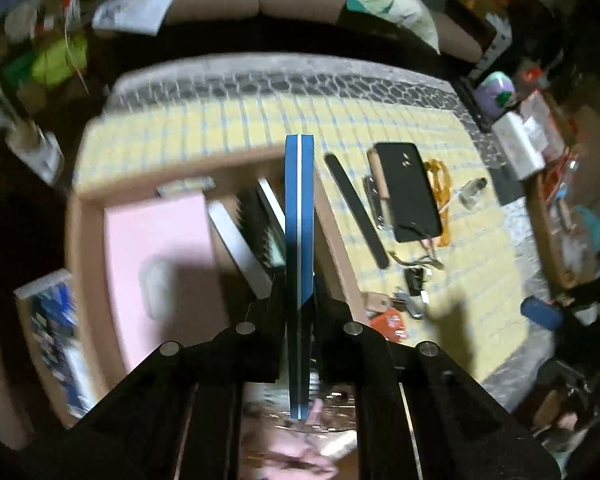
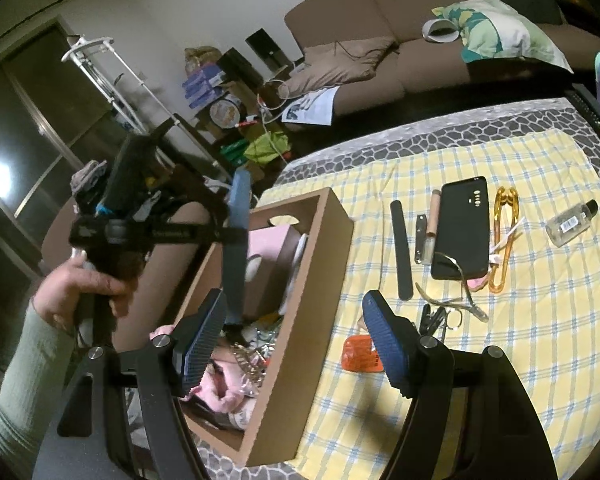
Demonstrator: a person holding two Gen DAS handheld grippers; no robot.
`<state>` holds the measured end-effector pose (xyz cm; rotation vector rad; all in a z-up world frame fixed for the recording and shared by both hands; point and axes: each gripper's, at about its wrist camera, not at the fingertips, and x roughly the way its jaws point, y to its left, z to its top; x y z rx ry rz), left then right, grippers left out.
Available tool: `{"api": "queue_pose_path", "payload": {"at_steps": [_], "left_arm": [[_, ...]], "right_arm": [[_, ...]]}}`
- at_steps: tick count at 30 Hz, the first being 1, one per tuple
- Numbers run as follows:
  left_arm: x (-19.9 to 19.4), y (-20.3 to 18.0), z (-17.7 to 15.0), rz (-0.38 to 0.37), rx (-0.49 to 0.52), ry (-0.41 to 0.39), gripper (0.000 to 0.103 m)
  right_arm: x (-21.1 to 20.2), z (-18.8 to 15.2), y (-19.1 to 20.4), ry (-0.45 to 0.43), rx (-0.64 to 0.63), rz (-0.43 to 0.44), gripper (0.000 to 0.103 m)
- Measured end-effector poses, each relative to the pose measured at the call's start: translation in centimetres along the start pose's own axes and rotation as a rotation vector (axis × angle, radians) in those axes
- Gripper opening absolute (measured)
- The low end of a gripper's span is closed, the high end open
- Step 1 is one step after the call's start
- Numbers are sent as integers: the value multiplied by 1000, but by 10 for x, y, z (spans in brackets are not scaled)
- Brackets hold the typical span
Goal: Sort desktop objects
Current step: 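Move both open tools back over the remaining table items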
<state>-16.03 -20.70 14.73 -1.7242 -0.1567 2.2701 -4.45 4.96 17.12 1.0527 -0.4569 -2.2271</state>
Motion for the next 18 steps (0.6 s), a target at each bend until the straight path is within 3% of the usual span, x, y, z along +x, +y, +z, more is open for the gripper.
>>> {"api": "queue_pose_path", "payload": {"at_steps": [4,8,9,11,16,18], "left_arm": [[45,31,-7,-110,-174,52,11],[74,48,-10,-41,-219,43,17],[75,49,-8,-13,-207,29,21],[70,48,-6,7,-185,1,47],[39,29,-6,95,-89,-88,69],[26,14,-15,140,-42,-124,76]], "right_arm": [[-1,-1,3,1,-1,13,73],[1,-2,1,10,2,7,73],[1,-2,0,12,4,6,73],[3,-3,-2,18,2,1,73],[8,-4,-1,30,-4,-20,78],[11,-4,0,42,-11,-36,86]]}}
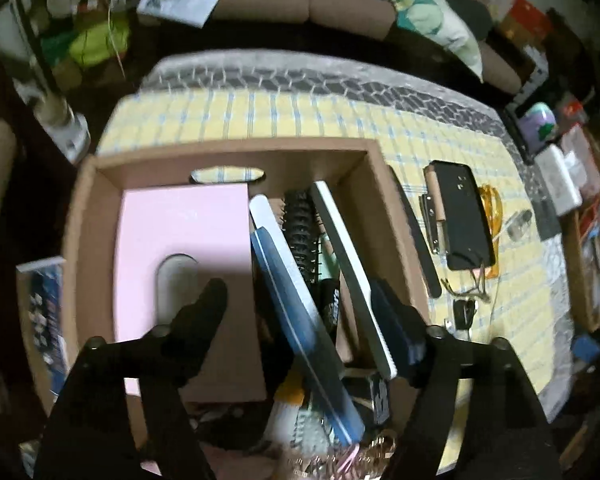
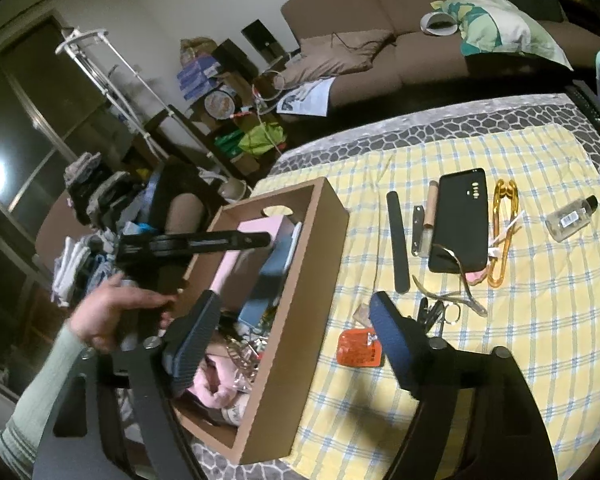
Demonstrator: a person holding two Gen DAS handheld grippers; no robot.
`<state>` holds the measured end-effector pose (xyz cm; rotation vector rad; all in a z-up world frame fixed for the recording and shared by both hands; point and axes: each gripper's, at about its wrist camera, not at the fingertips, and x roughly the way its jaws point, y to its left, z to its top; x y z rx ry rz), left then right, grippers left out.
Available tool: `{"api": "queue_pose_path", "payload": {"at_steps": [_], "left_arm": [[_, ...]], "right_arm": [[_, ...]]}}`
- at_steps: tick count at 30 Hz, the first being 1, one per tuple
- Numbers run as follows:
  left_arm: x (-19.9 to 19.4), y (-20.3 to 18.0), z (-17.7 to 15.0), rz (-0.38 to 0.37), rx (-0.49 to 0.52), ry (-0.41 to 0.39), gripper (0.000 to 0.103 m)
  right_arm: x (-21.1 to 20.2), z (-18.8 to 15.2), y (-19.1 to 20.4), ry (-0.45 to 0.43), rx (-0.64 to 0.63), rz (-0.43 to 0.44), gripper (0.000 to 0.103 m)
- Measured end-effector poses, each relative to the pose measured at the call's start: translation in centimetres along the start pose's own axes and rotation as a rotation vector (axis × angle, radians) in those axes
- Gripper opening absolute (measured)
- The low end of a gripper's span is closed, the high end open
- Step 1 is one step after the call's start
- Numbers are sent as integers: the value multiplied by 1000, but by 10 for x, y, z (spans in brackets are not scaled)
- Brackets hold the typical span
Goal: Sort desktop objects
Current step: 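Move both open tools back over the remaining table items, then lower the left tool onto the orange case and grasp it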
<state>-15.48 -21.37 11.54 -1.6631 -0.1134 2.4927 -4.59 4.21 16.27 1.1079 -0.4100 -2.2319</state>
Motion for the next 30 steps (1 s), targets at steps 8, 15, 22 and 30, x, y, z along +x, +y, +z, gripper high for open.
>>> {"api": "queue_pose_path", "payload": {"at_steps": [8,15,22,30], "left_arm": [[-40,-33,-51,55,89,-88,103],[-74,-41,-97,51,70,-141,103],[-90,-39,-127,18,-4,-171,103],[-95,-58,-145,-20,-16,-180,103]], "right_arm": [[16,-10,6,43,-51,-94,103],[15,-18,15,42,-131,-192,103],[1,-39,17,26,-166,-267,103],[-16,-56,10,27,-173,-316,103]]}}
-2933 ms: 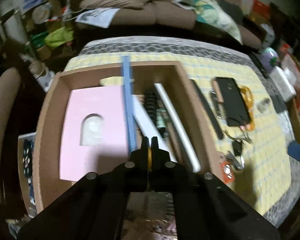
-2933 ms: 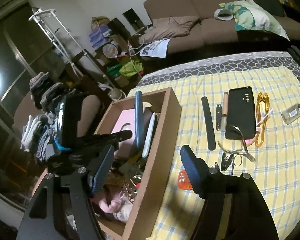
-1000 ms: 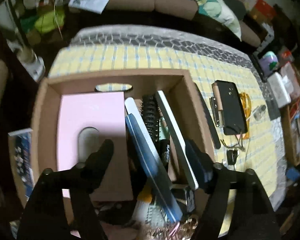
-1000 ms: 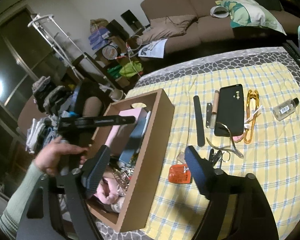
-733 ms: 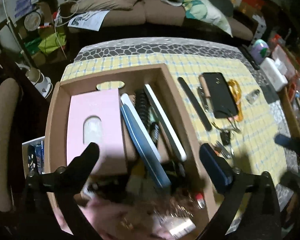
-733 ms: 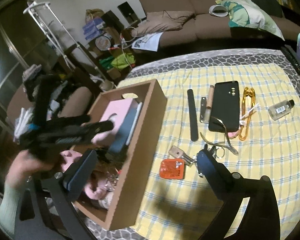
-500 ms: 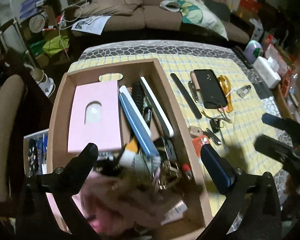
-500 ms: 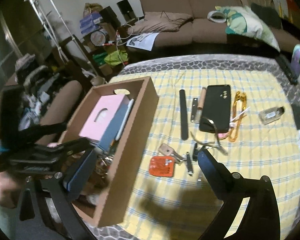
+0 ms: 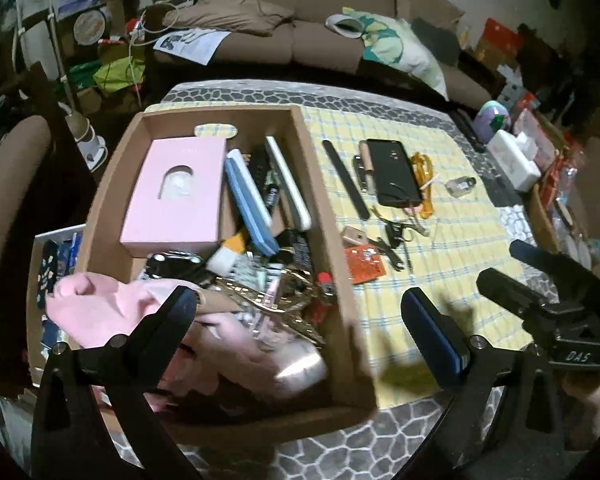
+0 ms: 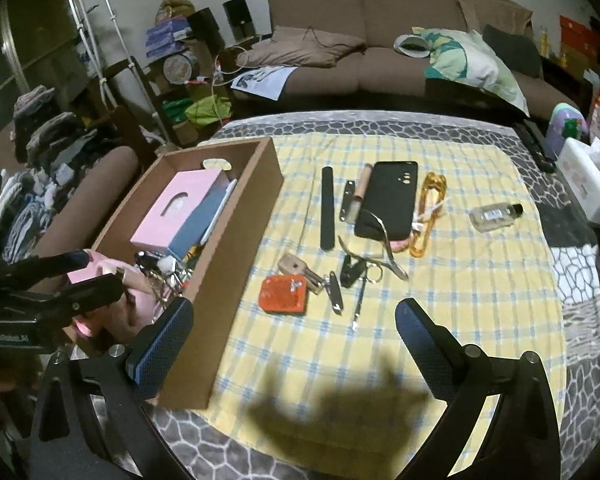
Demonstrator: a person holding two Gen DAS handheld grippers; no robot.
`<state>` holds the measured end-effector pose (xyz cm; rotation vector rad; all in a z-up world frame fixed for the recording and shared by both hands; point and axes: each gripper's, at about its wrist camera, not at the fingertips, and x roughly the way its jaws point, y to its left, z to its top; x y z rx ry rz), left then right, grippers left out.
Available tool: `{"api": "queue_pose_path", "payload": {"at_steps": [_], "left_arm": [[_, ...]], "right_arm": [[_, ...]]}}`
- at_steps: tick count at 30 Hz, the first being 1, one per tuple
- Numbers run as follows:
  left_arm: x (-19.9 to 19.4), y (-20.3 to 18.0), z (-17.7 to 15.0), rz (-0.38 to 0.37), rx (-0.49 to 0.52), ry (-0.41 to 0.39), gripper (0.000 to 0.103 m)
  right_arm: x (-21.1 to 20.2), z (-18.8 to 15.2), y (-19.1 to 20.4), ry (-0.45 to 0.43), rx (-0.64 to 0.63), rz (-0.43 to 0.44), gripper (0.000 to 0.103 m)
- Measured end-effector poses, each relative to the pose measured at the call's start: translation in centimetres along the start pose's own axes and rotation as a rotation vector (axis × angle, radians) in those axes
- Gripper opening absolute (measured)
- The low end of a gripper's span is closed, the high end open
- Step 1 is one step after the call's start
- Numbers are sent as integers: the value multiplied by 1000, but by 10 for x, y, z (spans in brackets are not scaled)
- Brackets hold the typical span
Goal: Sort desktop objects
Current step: 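Lower the left tool onto the orange case and grasp it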
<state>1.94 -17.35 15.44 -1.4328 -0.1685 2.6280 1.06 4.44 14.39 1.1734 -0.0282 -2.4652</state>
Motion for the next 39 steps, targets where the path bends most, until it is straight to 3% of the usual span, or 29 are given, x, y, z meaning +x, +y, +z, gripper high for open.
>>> {"api": "queue_pose_path", "payload": {"at_steps": [6,12,19,24,29,35,39], "left_arm": [[2,-20,-2,-40,3,-25,103],[16,-44,10,-79,35,-38,103],[41,-68,27,-104,77,-37,103],[66,-82,41,-110,107,-21,102],[90,-100,46,-132,164,31,103],[105,-114,44,-82,263,92,102],[103,-112,41,-65,299,110,102]], "right_arm": [[-14,-5,-32,10,18,-51,103],[-25,3,-89,-2,143,-58,103],[-3,14,-121,31,147,-84,103],[13,15,-140,32,196,-69,103],[20,10,-164,44,229,-141,103],[24,0,-186,69,258,-214,103],[29,-4,-187,87,244,-212,103]]}}
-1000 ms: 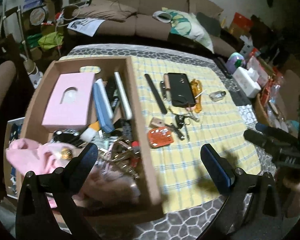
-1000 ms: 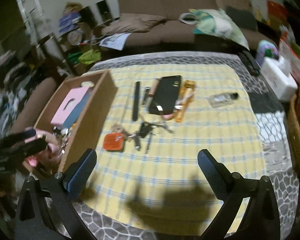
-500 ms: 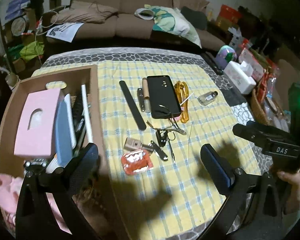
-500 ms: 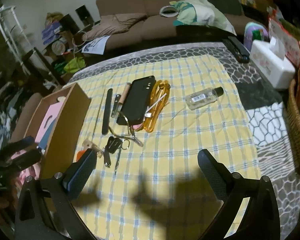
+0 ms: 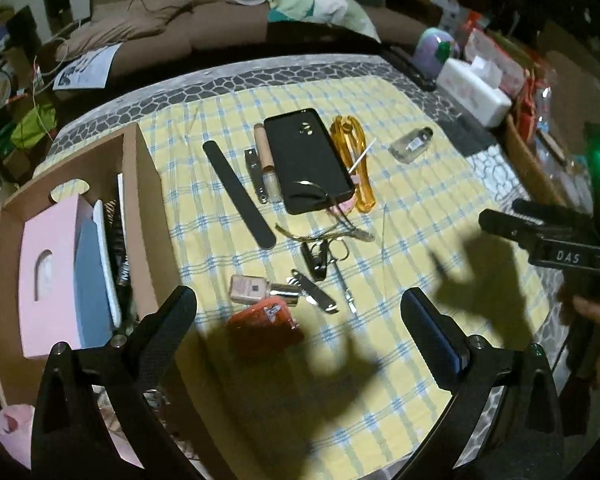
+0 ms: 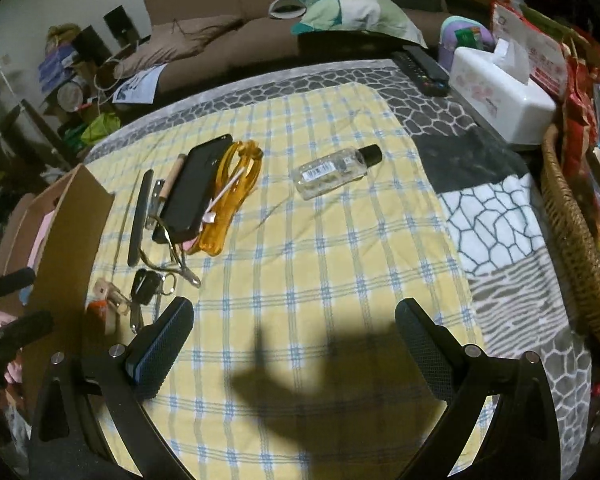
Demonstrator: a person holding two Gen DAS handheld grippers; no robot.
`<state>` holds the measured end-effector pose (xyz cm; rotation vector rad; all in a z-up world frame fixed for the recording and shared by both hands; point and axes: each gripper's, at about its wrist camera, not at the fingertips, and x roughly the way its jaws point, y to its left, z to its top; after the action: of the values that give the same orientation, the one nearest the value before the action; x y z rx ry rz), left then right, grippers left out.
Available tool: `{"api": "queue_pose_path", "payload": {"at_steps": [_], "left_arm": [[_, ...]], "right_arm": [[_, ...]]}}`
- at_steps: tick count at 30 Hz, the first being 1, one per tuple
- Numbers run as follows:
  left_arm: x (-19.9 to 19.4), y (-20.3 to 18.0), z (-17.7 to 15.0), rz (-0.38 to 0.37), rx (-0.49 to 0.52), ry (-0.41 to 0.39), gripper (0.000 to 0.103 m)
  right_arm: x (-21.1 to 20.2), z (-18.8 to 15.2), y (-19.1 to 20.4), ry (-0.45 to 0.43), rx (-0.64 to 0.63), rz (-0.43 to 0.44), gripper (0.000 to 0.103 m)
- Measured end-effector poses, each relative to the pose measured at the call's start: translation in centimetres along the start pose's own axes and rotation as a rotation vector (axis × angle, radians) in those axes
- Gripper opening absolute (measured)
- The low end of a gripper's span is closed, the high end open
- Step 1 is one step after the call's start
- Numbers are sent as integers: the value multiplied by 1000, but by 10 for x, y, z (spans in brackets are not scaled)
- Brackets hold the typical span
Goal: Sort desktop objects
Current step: 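Lower the left tool onto the orange case and grasp it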
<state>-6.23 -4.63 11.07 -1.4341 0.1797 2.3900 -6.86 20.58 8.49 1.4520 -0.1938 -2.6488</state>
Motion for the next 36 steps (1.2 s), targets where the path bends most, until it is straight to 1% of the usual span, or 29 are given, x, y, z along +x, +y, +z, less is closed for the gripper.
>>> {"api": "queue_pose_path", "payload": {"at_steps": [3,4,5,6,8,12,15,17,18,23,24,25,30,31,32,33,34,35,36], "left_arm": [[6,-10,-5,67,90,36,102],[10,-14,-7,93,129,51,98],[14,-19,-10,119,169,68,93],[19,-24,-12,138,210,89,91],[29,-28,-16,148,260,128,85],[50,-27,-19,169,316,221,84],[62,-24,-15,196,324,257,82],[70,-23,-12,180,324,294,81],[74,-24,-11,183,336,305,81],[95,-30,-16,271,488,370,81],[99,-31,-18,284,513,379,81],[103,-32,-20,293,531,389,77],[103,-31,-19,308,538,378,72],[101,-30,-18,302,529,364,68],[98,-28,-15,291,506,342,61],[90,-24,-11,262,457,313,55],[80,-18,-6,212,393,286,36],[73,-13,-3,114,316,283,10],[65,-8,-2,31,247,277,10]], "right_arm": [[-1,-2,1,3,-11,0,103],[-1,-2,1,1,-7,1,103],[-1,-2,1,1,-2,4,103],[-2,-3,1,1,2,7,103],[-4,-4,0,-4,8,9,103],[-7,-5,2,-4,4,20,103],[-6,-6,4,-1,-8,25,103],[-4,-7,6,6,-13,31,103],[-3,-8,7,9,-17,34,103],[3,-9,11,28,-29,43,103],[4,-10,11,29,-30,45,103],[4,-10,13,31,-36,46,103],[7,-11,20,41,-62,48,103],[7,-11,22,42,-64,48,103],[7,-11,23,41,-65,49,103],[6,-11,24,39,-66,51,103],[5,-10,27,37,-67,54,103],[4,-10,28,34,-67,58,103],[2,-8,30,28,-66,66,103]]}}
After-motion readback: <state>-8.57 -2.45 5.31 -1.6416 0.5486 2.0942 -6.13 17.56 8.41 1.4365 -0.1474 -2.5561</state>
